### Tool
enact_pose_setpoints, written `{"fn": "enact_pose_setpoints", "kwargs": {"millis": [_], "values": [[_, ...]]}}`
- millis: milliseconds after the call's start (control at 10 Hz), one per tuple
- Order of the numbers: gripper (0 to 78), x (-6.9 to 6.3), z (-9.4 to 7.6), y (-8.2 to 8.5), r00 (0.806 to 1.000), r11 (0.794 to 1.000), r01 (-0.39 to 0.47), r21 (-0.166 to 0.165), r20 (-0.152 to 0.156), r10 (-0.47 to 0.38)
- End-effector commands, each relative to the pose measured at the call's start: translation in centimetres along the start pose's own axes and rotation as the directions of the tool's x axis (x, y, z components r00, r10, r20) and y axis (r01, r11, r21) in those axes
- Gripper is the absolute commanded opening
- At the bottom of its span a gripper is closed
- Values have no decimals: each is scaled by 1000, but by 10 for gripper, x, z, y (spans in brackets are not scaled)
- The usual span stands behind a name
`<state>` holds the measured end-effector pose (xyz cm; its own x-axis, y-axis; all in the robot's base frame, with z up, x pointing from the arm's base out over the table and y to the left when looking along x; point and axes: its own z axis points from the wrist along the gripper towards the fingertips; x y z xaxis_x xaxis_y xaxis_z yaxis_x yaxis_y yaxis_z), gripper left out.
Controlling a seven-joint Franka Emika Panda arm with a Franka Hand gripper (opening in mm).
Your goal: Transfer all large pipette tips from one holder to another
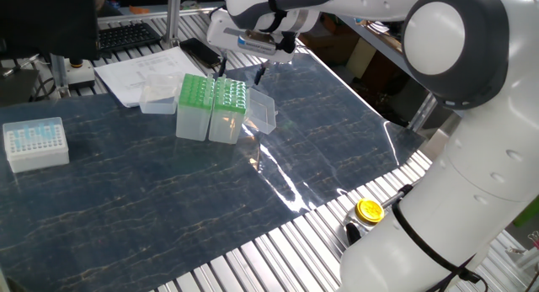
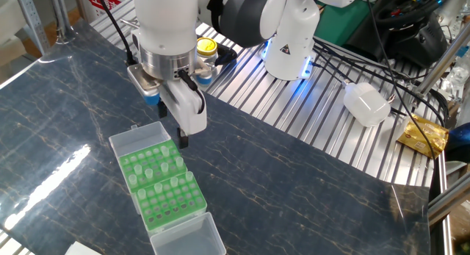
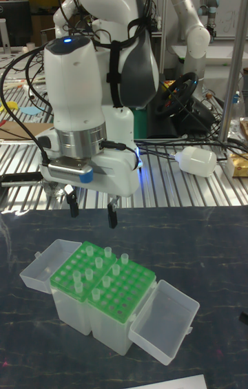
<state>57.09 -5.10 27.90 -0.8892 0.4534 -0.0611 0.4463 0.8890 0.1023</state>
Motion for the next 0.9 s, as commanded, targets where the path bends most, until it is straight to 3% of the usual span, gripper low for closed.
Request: {"fn": "enact_pose_setpoints", "kwargs": {"millis": [100, 500, 700, 900], "values": [[774, 4, -1, 10, 945, 945, -326, 24, -27, 327], [774, 6, 0, 14, 925, 925, -378, 26, -26, 379], [774, 18, -2, 27, 898, 898, -439, 32, -16, 440], [774, 22, 0, 32, 888, 887, -460, 34, -13, 461]]}}
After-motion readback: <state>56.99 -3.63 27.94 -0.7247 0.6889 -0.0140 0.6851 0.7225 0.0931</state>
